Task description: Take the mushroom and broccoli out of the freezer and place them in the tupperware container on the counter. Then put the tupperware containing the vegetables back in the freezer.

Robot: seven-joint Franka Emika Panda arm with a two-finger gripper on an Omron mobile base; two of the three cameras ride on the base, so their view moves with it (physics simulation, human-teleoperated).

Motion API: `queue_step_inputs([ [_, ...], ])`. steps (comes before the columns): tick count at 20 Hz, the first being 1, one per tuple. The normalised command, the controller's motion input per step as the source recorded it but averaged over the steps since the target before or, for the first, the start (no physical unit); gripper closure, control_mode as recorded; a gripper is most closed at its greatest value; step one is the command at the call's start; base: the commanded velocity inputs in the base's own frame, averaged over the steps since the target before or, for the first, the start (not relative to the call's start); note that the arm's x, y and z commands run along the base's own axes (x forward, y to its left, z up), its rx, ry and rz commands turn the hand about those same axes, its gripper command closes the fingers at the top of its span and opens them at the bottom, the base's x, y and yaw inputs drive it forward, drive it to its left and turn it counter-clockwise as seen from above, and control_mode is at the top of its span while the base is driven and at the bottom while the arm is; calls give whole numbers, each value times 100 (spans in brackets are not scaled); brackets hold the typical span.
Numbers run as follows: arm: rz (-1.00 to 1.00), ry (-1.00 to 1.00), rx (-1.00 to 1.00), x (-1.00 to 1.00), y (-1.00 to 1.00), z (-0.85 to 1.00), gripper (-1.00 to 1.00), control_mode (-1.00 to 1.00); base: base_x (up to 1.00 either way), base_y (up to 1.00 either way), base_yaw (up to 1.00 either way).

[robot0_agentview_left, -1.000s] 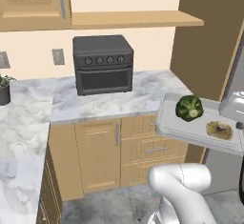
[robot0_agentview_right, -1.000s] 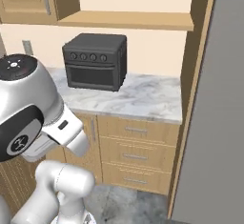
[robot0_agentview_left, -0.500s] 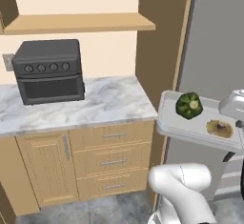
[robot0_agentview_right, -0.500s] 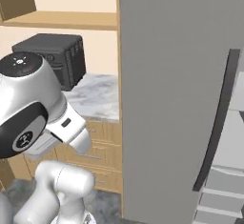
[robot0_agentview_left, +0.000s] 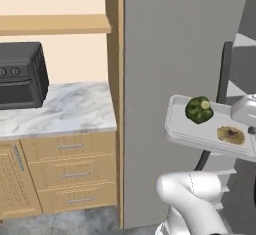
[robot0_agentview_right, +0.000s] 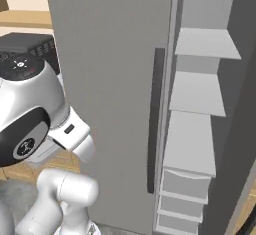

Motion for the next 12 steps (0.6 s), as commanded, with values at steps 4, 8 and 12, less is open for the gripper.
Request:
queue_step_inputs([
  [4, 0, 0, 0, 0, 0, 0, 100, 100, 36, -72, 17],
  [8, 0, 0, 0, 0, 0, 0, 100, 100, 3, -82, 7],
  [12, 0, 0, 0, 0, 0, 0, 100, 100, 0, -56, 0],
])
